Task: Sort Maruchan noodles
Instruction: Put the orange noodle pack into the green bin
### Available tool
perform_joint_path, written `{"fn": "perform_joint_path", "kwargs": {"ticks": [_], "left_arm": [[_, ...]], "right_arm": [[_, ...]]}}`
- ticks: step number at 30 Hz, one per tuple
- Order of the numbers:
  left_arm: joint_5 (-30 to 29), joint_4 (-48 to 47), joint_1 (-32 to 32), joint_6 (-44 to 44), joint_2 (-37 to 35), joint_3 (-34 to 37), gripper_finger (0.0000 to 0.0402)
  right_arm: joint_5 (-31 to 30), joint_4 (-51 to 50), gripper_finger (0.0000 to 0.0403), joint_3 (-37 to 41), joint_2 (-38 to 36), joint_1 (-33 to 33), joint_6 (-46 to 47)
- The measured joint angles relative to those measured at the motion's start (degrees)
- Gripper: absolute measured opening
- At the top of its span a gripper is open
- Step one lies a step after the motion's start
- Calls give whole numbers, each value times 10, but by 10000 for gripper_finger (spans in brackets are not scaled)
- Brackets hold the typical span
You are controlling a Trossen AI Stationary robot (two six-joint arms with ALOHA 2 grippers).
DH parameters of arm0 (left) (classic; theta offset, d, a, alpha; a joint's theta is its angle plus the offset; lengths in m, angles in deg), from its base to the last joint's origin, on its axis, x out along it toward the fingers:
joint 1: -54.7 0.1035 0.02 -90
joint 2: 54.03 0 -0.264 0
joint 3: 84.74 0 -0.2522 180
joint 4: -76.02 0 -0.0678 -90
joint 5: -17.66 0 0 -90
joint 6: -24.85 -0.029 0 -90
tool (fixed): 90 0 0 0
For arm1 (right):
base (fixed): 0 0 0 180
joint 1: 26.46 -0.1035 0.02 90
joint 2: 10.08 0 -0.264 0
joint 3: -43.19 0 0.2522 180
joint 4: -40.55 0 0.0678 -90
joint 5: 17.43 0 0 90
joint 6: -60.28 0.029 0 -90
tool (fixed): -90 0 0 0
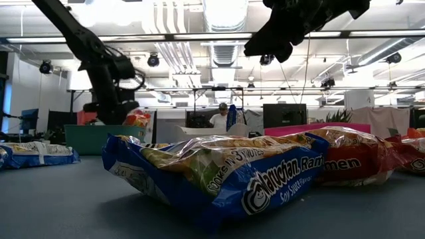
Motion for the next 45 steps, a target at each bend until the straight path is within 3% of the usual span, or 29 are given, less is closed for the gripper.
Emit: {"fn": "perform_joint_path", "kwargs": {"ticks": [6,13,19,27,39,45], "left_arm": [[-7,29,-2,2,37,-1,179],[-18,51,-1,-1,61,-2,178],[-19,61,-1,-1,68,-2,144],[-28,49,-1,2,61,-1,10],[-29,1,-1,-18,-41,-21,0],[19,-16,-1,-30,-95,-24,0]], "right_arm": [[0,0,86,0,0,0,0],[0,-2,86,0,0,0,-5],[0,-3,86,0,0,0,-5],[0,-4,86,1,0,0,-5],[0,-4,86,1,0,0,-5],[0,-4,86,1,0,0,-5]]}}
